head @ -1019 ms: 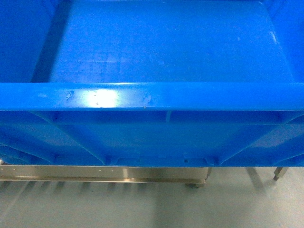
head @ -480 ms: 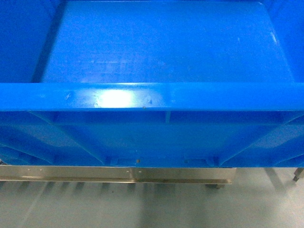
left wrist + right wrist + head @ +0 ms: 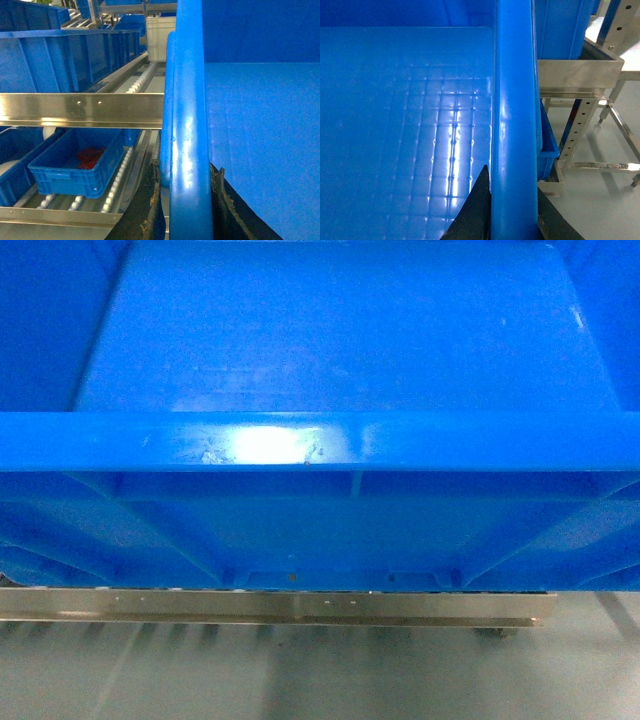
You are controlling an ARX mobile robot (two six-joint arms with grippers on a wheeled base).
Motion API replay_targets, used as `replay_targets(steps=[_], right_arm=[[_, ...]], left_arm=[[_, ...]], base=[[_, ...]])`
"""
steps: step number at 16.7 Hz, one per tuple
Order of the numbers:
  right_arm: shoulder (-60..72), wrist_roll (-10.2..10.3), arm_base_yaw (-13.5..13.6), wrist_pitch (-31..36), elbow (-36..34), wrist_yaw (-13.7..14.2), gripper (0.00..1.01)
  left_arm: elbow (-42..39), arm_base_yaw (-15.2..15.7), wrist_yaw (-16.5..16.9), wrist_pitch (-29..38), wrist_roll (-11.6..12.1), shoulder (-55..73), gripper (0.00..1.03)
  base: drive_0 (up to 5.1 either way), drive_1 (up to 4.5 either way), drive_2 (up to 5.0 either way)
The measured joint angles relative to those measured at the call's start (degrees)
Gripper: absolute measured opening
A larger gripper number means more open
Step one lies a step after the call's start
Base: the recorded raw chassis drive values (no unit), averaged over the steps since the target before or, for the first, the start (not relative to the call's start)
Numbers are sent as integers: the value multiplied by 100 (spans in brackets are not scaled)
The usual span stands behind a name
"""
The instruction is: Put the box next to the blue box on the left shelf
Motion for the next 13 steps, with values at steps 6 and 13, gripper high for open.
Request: replay_targets(steps=[6, 13], right_arm=[[0, 0, 0, -4, 0, 0, 8], [-4, -2, 0, 0, 0, 0, 8]], left_arm=[[0, 0, -2, -11, 0, 0, 18], [0, 0, 0, -20, 0, 0, 18]], base=[[-503, 242, 242], [-495, 251, 251]])
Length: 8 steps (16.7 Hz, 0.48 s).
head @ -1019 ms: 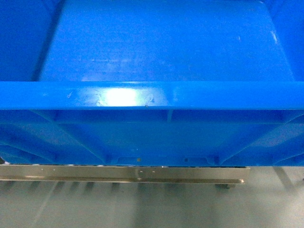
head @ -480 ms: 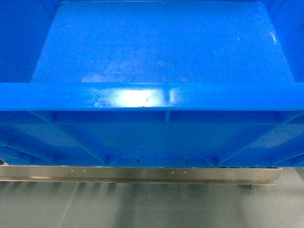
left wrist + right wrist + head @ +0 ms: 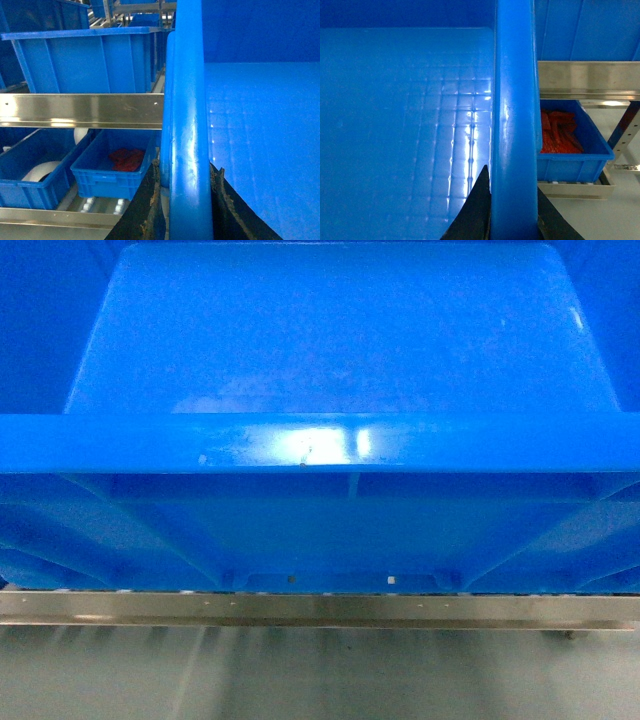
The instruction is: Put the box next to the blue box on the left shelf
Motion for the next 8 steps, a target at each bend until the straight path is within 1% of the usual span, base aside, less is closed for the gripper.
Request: replay_targets(steps=[1, 8], right_arm=[[2, 2, 0, 2, 0, 0, 8], [4, 0, 35, 2, 0, 4, 8]], left_arm=[[0, 0, 0, 22, 2, 0, 18], [0, 22, -4, 15, 7, -9, 18]], base=[[-494, 251, 251], [0, 0, 0]])
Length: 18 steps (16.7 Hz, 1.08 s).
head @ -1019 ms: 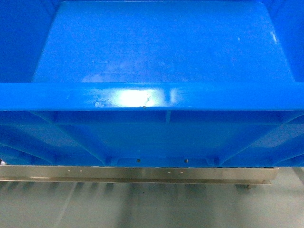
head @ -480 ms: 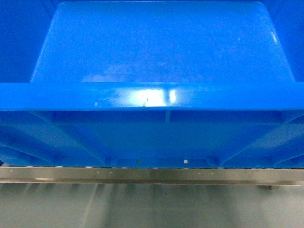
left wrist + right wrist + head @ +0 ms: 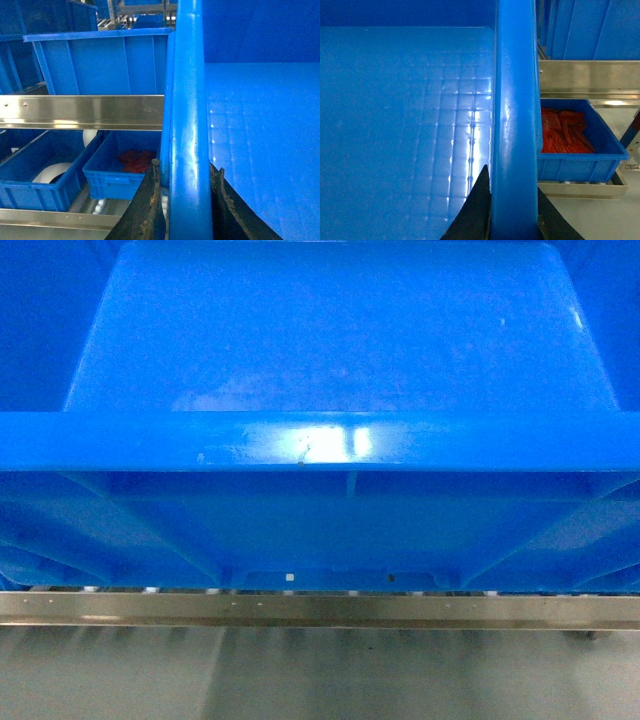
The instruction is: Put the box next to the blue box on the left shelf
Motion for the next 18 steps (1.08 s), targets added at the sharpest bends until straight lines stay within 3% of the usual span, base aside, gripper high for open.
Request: replay_targets(steps=[18], right_arm=[[-2, 0, -2, 0, 0, 4, 8]], left_arm=[[0, -2, 2, 4, -2, 0, 18]], base=[[0, 0, 0]])
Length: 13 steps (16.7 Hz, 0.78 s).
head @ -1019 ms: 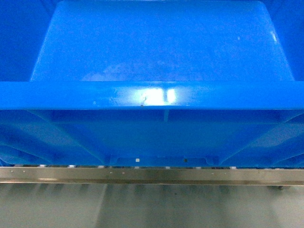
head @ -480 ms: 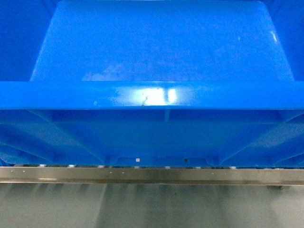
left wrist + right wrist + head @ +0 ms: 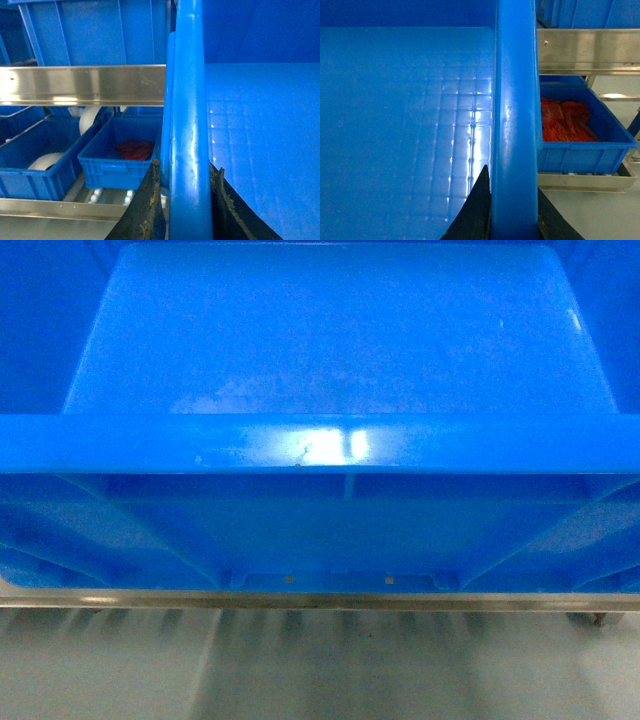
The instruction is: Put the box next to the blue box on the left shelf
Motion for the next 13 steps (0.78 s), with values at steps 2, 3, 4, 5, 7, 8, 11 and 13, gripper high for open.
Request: replay_targets(steps=[2, 3, 4, 5, 7, 8, 11, 13], right_arm=[[2, 0, 0, -2, 0, 0, 8], [2, 0, 0, -2, 0, 0, 8], [2, 0, 0, -7, 0, 0, 8], [2, 0, 0, -4, 0, 0, 8], [2, 0, 0, 0, 0, 0, 8], [2, 0, 0, -2, 0, 0, 8], [2, 0, 0, 0, 0, 0, 8], [2, 0, 0, -2, 0, 2, 8]], left_arm=[[0, 0, 0, -2, -2, 0, 18], [0, 0, 0, -7, 0, 0, 18], [0, 0, 4, -11, -2, 0, 18], [0, 0, 4, -4, 2, 0, 18], [0, 0, 2, -2, 0, 0, 18], [0, 0, 2, -9, -2, 0, 18], [0, 0, 4, -2, 0, 0, 18], [0, 0, 4, -4, 0, 0, 18]], base=[[0, 0, 0], [0, 0, 0], [0, 0, 0], [0, 0, 0], [0, 0, 0], [0, 0, 0], [0, 0, 0], [0, 0, 0]])
